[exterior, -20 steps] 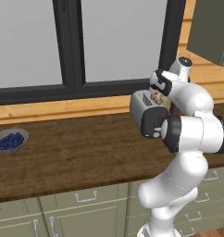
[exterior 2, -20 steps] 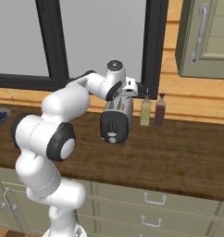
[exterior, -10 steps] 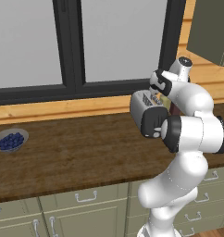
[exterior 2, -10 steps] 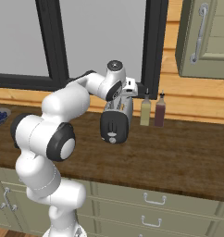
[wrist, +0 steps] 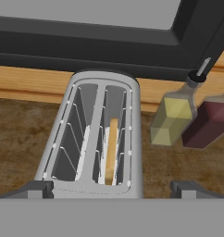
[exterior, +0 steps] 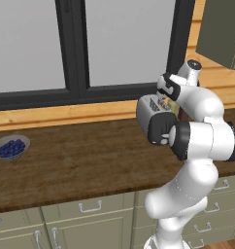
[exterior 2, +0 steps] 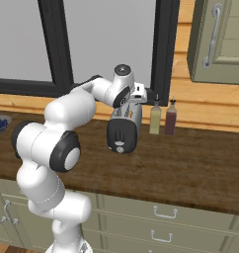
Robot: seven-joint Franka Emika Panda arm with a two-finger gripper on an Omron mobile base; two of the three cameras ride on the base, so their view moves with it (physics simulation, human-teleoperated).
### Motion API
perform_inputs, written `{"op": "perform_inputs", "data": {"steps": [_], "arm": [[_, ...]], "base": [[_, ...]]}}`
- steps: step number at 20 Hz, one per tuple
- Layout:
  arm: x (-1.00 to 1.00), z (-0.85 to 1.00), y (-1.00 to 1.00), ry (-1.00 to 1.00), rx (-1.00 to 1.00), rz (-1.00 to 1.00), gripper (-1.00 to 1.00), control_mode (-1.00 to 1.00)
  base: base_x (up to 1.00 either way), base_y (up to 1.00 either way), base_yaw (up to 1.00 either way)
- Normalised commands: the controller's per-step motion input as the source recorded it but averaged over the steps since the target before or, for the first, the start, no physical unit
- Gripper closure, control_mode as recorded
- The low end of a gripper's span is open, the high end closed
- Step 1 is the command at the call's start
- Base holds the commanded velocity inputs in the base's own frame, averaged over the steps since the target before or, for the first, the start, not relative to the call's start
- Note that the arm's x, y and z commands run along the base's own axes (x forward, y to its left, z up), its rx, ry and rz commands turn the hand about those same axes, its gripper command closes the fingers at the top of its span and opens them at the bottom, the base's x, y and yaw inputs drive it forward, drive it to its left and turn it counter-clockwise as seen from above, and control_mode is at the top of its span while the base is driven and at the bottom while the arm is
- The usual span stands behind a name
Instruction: Start the toaster. Once the lever pops up, take the bread to the plate on the dining counter.
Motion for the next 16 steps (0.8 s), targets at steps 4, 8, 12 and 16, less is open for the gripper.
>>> {"op": "perform_inputs", "data": {"steps": [4,8,12,16], "arm": [[0.00,0.00,0.00,0.00,0.00,0.00,-1.00,-1.00],[0.00,0.00,0.00,0.00,0.00,0.00,-1.00,-1.00],[0.00,0.00,0.00,0.00,0.00,0.00,-1.00,-1.00],[0.00,0.00,0.00,0.00,0.00,0.00,-1.00,-1.00]], "base": [[0.00,0.00,0.00],[0.00,0.00,0.00],[0.00,0.00,0.00],[0.00,0.00,0.00]]}}
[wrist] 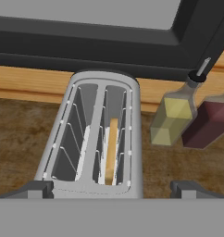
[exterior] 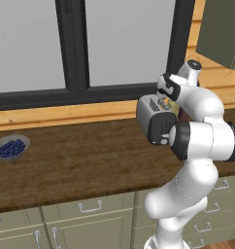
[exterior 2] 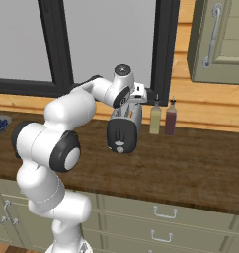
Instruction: Start the toaster. Once the lever pops up, take the bread to the plate on the dining counter.
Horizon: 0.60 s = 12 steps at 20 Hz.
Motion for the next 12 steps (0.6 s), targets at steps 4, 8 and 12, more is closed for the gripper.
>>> {"op": "perform_inputs", "data": {"steps": [4,8,12], "arm": [[0.00,0.00,0.00,0.00,0.00,0.00,-1.00,-1.00],[0.00,0.00,0.00,0.00,0.00,0.00,-1.00,-1.00],[0.00,0.00,0.00,0.00,0.00,0.00,-1.00,-1.00]], "base": [[0.00,0.00,0.00],[0.00,0.00,0.00],[0.00,0.00,0.00]]}}
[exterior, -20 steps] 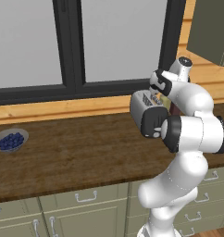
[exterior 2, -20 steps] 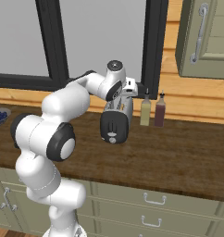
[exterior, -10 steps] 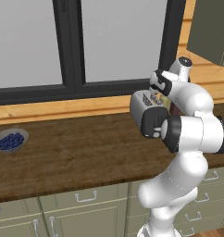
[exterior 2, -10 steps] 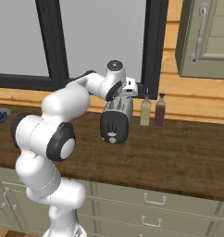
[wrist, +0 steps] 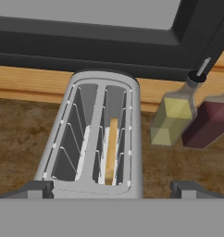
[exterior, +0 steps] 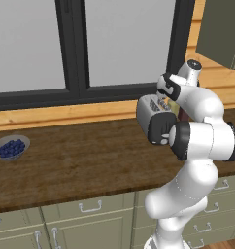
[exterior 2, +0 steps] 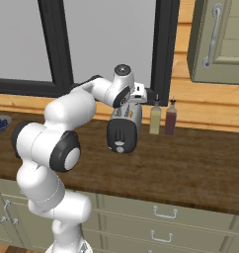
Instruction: Start the toaster. Once the lever pops up, take the bread to the plate on the dining counter.
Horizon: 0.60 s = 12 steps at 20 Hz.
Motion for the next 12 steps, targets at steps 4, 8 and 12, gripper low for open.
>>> {"op": "perform_inputs", "data": {"steps": [4,8,12], "arm": [[0.00,0.00,0.00,0.00,0.00,0.00,-1.00,-1.00],[0.00,0.00,0.00,0.00,0.00,0.00,-1.00,-1.00],[0.00,0.00,0.00,0.00,0.00,0.00,-1.00,-1.00]], "base": [[0.00,0.00,0.00],[0.00,0.00,0.00],[0.00,0.00,0.00]]}}
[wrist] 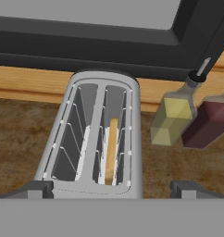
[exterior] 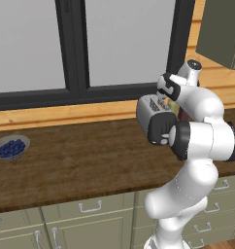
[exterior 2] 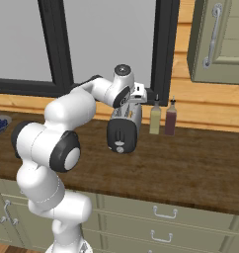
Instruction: Start the toaster. Once the lever pops up, take the bread to the plate on the dining counter.
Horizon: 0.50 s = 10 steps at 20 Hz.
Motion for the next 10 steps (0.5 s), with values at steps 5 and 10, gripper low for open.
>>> {"op": "perform_inputs", "data": {"steps": [5,10], "arm": [[0.00,0.00,0.00,0.00,0.00,0.00,-1.00,-1.00],[0.00,0.00,0.00,0.00,0.00,0.00,-1.00,-1.00]], "base": [[0.00,0.00,0.00],[0.00,0.00,0.00]]}}
